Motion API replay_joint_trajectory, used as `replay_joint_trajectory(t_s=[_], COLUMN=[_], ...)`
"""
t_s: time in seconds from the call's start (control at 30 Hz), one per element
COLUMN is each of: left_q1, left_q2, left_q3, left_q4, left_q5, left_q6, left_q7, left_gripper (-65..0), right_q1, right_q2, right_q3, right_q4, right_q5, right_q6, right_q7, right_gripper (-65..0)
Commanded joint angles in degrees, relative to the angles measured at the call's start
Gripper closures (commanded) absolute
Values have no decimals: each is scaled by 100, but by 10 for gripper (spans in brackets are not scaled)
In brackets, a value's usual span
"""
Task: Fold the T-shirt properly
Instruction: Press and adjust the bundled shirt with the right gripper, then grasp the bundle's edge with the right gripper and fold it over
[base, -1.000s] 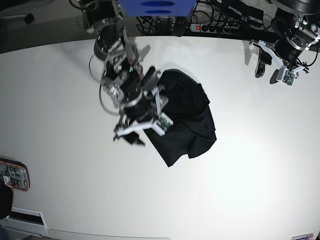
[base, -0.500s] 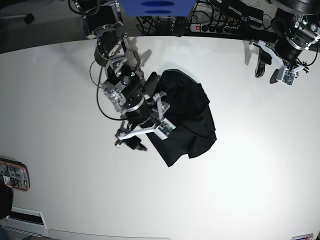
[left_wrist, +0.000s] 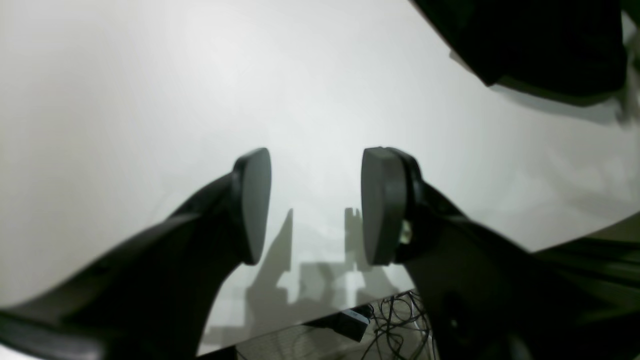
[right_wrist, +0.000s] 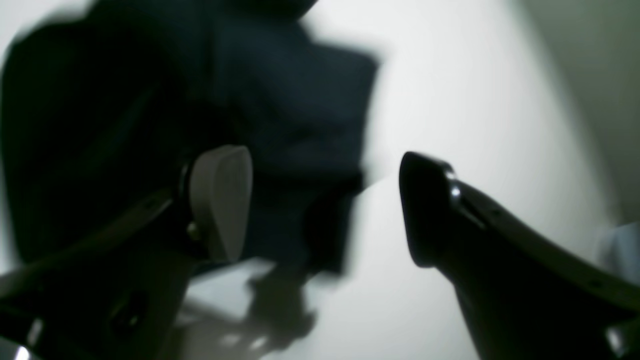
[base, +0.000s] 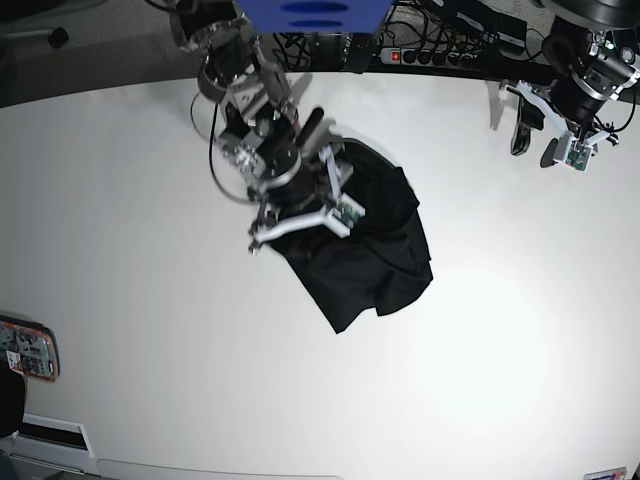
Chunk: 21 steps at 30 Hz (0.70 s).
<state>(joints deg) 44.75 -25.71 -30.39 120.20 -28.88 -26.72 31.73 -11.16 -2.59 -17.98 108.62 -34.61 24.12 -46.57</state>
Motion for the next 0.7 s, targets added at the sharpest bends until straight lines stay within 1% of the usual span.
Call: replay_joint_trajectory(t_s=[0.0, 0.3, 0.5, 0.67], left_q1=[21, 39, 39, 39], left_q2=[-70, -70, -70, -70], left_q3=[-33, -33, -33, -33], left_q4=[81, 81, 81, 81], left_q5=[-43, -43, -43, -43], left_q6=[13, 13, 13, 13], left_q7=[-126, -126, -126, -126], left_gripper=[-282, -282, -282, -282], right_q1=[92, 100, 883, 909], right_q2=[-44, -44, -44, -44], right_q3=[0, -18, -26, -26], right_q4=[114, 44, 9, 9], right_q5=[19, 37, 37, 28], right_q6=[-69, -69, -69, -69], right_q7=[142, 142, 142, 142], right_gripper=[-447, -442, -366, -355])
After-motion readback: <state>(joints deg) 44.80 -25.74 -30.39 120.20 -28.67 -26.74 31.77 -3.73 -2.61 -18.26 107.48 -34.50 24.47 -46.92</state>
